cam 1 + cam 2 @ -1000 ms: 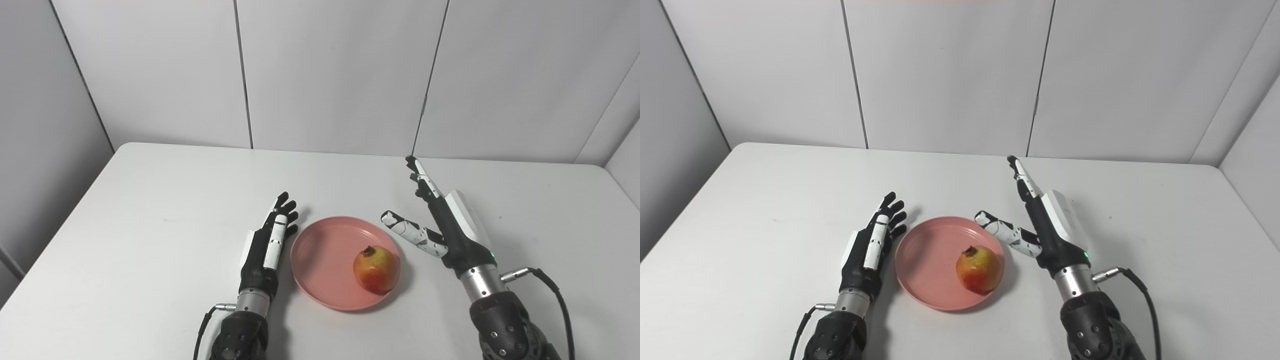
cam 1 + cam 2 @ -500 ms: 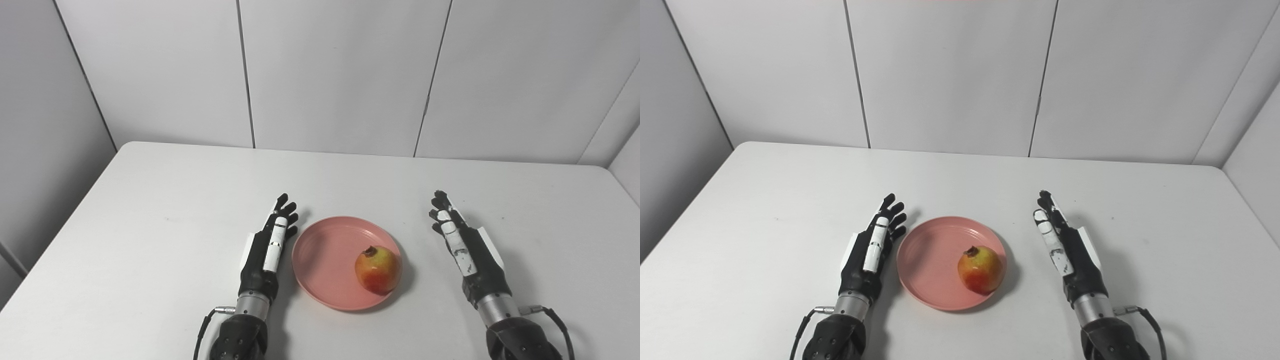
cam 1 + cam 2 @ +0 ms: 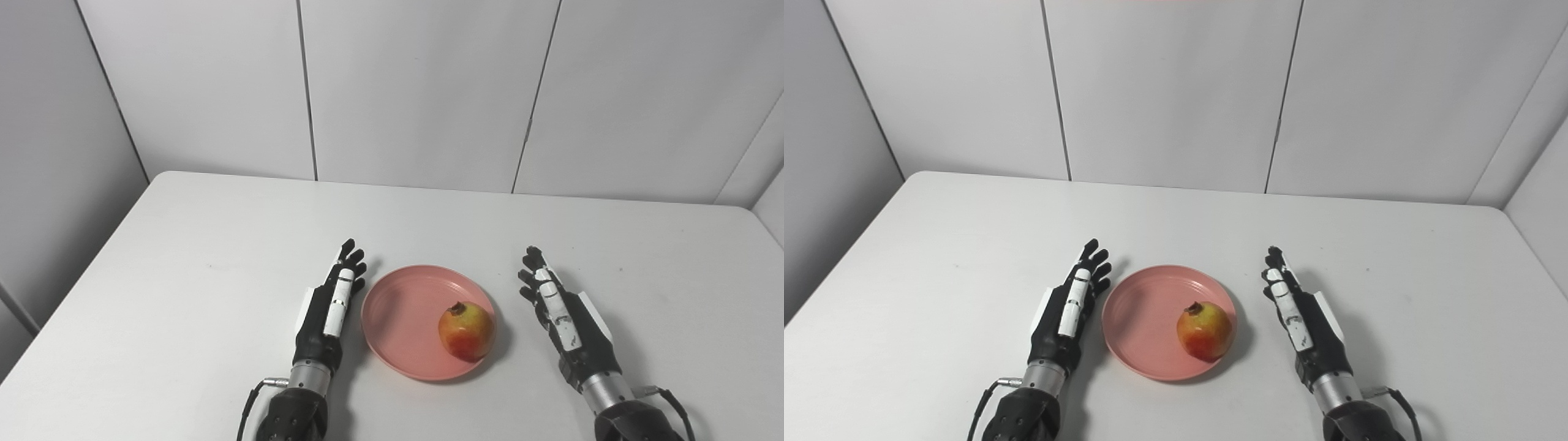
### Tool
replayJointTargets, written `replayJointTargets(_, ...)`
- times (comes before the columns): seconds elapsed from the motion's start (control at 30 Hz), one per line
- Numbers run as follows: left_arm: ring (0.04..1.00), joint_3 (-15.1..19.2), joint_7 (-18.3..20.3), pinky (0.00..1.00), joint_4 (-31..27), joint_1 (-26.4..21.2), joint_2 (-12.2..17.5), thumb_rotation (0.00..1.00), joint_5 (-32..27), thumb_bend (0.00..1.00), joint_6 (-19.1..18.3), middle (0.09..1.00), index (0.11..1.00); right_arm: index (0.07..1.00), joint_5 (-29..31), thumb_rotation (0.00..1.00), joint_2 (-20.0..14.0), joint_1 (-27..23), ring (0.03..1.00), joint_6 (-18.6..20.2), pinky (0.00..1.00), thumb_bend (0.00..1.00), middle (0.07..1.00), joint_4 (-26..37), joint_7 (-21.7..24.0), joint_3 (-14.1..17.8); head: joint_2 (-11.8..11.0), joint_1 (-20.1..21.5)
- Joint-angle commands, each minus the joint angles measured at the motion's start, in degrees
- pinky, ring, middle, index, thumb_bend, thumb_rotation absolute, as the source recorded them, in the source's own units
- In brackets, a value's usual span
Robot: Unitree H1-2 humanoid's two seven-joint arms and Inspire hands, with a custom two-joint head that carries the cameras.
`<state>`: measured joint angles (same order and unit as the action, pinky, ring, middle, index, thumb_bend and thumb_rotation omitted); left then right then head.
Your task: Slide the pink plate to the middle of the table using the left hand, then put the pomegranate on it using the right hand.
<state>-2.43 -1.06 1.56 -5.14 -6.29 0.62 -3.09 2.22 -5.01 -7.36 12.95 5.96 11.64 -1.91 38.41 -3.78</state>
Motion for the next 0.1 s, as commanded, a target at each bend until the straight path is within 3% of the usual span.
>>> replayJointTargets(0.0, 0.941, -0.23, 0.45, 0.93, -0.64, -0.25, 0.32, 1.0, -0.18, 0.35, -0.26, 0.955, 0.955, 0.999, 1.1, 1.0, -0.3, -0.99, 0.986, -3.19, 0.97, 0.36, 1.0, 0.34, 0.44, 0.02, -0.05, -0.16)
replayJointTargets(0.07, 0.939, -0.07, 0.44, 0.93, -0.08, -0.48, 0.3, 1.0, -0.43, 0.36, -0.18, 0.953, 0.952, 0.999, 1.41, 1.0, -0.29, -0.87, 0.986, -3.19, 0.96, 0.35, 1.0, 0.06, 0.5, -0.03, -0.1, -0.44)
